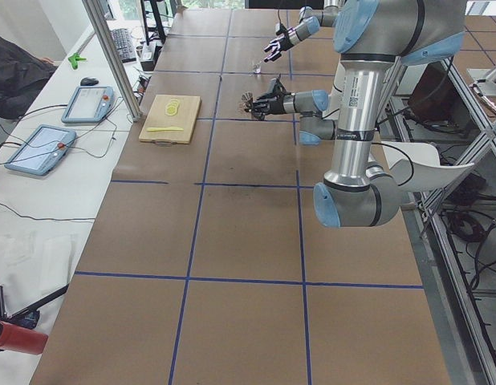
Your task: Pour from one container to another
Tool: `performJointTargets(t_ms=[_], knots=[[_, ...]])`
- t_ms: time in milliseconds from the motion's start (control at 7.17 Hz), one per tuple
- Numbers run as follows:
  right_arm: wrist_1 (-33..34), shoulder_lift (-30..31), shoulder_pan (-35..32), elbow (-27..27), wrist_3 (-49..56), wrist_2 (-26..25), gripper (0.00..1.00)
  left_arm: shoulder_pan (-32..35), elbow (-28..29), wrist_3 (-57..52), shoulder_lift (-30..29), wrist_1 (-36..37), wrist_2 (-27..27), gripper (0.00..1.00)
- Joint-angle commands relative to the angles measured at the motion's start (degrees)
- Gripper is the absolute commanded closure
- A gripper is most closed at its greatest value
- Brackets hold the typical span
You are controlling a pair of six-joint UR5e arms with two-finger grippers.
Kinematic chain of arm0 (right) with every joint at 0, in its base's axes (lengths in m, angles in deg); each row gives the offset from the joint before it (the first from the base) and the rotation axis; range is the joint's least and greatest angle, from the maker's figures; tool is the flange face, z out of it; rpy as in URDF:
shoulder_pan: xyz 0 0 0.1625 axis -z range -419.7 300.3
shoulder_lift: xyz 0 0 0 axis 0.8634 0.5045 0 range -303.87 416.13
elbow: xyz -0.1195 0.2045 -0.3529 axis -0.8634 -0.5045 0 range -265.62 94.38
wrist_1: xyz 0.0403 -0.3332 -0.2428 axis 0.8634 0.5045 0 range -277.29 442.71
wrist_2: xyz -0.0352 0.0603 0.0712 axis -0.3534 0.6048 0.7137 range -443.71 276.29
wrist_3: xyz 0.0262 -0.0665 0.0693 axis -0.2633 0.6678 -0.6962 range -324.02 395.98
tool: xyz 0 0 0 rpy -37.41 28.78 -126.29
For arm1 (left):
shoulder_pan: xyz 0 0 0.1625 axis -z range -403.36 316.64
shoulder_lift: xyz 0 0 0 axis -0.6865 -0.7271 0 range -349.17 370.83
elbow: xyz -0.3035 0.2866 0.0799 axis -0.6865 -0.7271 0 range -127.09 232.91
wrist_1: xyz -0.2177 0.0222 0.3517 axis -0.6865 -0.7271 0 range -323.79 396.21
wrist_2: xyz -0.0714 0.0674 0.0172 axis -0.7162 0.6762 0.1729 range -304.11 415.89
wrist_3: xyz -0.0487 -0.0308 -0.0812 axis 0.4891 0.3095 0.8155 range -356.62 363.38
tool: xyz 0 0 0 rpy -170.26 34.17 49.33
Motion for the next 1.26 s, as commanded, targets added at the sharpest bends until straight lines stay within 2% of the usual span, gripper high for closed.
performJointTargets(t_ms=[0, 419, 1116], knots=[[-3.3, -1.1, 0.4, -3.5, 0.5, -4.0, 0.00, 0.1, 0.2, -0.1, -0.1, 0.0, 0.0, 1.00], [-3.2, -4.6, 0.5, -8.3, 0.9, -4.8, 0.00, 0.4, 0.1, -0.1, -0.1, 0.0, 0.0, 1.00], [-3.2, -6.1, -0.2, -10.0, 1.0, -4.7, 0.00, 0.4, 0.1, -0.1, -0.1, 0.0, 0.1, 1.00]])
